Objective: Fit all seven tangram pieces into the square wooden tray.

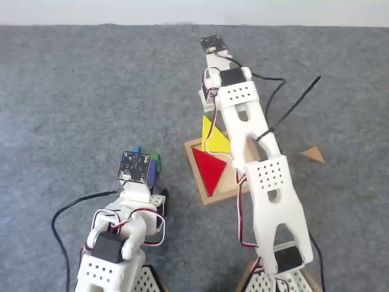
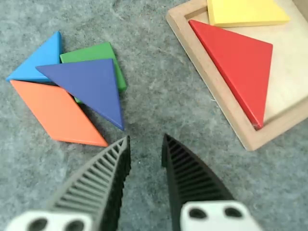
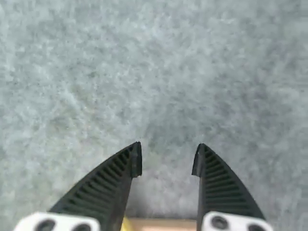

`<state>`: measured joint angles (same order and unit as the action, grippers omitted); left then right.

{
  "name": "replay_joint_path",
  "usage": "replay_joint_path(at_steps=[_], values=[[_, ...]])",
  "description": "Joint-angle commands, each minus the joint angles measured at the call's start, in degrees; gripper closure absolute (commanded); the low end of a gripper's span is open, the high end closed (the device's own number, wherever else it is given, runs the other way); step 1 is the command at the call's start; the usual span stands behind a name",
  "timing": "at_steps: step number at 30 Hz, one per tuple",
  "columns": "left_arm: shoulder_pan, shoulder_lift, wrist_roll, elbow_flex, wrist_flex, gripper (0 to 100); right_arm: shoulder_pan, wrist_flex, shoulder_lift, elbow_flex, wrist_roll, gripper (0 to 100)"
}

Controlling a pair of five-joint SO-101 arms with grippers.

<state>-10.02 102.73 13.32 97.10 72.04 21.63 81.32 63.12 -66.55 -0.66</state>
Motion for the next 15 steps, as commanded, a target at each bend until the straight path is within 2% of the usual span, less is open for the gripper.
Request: replay_joint_path(at_steps=[1,8,10,15], values=[[-0.1,1.0,0.4,-0.7,0.1,89,2.1,7.2,1.6,-9.8,0.2,81.8],[-0.1,1.0,0.4,-0.7,0.1,89,7.8,16.1,10.0,-24.0,-3.3,81.8],[-0.1,1.0,0.4,-0.7,0.1,89,7.9,19.8,12.2,-30.7,-3.3,81.8],[-0.1,1.0,0.4,-0.7,0.1,89,5.1,21.5,13.1,-29.7,-3.5,81.8]])
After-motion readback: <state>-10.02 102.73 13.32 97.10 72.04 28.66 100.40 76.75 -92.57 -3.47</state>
